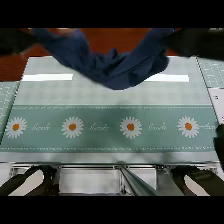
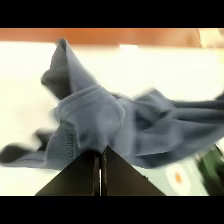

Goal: Fold the shirts.

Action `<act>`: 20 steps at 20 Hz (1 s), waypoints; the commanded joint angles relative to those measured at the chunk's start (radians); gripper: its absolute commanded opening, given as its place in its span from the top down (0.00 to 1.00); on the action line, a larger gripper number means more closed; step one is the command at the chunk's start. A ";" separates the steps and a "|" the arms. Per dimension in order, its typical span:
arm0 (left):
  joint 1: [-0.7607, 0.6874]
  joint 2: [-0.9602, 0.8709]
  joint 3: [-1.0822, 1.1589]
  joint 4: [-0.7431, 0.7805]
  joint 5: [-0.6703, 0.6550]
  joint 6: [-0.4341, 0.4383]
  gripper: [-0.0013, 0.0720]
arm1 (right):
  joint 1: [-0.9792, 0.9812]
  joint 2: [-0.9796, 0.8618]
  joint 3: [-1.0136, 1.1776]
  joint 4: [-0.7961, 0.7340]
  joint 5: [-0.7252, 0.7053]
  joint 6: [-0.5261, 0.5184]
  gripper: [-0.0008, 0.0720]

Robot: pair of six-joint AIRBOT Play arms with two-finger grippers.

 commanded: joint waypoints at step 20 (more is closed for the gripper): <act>-0.024 0.422 -0.322 0.512 0.037 -0.239 0.96 | -0.017 0.492 -0.548 -0.431 0.361 0.264 0.96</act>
